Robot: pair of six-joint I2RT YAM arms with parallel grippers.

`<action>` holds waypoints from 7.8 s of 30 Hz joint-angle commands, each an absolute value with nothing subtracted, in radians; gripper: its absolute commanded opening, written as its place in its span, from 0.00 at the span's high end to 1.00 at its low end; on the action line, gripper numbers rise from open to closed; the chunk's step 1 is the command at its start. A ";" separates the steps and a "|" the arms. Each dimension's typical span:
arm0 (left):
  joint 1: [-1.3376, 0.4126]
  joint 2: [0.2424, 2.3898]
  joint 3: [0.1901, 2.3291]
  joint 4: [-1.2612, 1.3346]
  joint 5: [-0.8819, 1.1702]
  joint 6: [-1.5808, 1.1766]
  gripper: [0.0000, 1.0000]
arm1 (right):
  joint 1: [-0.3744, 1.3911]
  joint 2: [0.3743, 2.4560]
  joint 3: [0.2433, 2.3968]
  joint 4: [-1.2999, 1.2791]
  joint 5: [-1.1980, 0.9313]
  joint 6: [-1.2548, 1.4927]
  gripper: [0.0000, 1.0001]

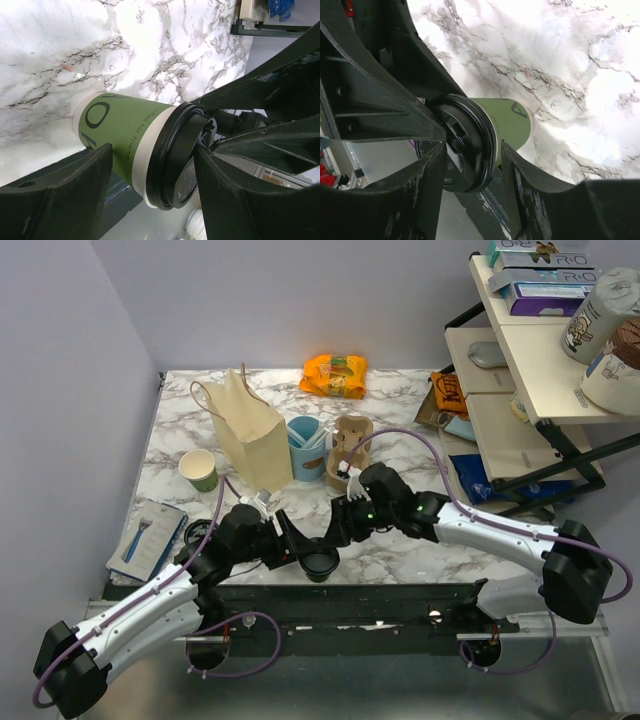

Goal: Pack the takeout coffee

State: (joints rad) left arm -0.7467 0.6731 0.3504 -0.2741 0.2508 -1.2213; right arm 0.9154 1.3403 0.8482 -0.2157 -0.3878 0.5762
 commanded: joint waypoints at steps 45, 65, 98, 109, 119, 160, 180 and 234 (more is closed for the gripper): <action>-0.742 0.985 0.558 -0.167 0.141 -1.083 0.26 | 0.966 1.351 0.859 -0.311 -0.118 0.695 0.36; -0.739 0.802 0.525 -0.427 0.138 -1.103 0.01 | 0.959 1.361 0.862 -0.322 -0.072 0.715 0.28; -0.739 0.897 0.525 -0.411 0.074 -1.123 1.00 | 0.959 1.382 0.841 -0.307 -0.086 0.706 0.27; -0.739 0.946 0.411 -0.327 0.135 -1.095 0.76 | 0.959 1.413 0.828 -0.397 0.075 0.686 0.27; -0.741 0.896 0.422 -0.383 0.097 -1.081 0.26 | 0.959 1.440 0.804 -0.420 0.098 0.687 0.27; -0.736 0.911 0.581 -0.700 -0.066 -0.985 0.12 | 0.960 1.361 0.851 -0.563 0.227 0.604 0.26; -0.733 0.976 0.405 -0.328 0.115 -1.114 0.48 | 0.959 1.414 0.861 -0.482 0.167 0.557 0.33; -0.600 1.034 0.629 -0.321 0.139 -1.011 0.09 | 0.927 1.281 0.767 -0.088 0.009 0.828 0.20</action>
State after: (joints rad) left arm -0.6140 1.0077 0.6659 -0.4252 0.0517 -1.0172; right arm 0.9283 1.2419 0.7979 -0.2085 0.0357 0.7704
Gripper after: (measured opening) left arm 0.946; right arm 0.815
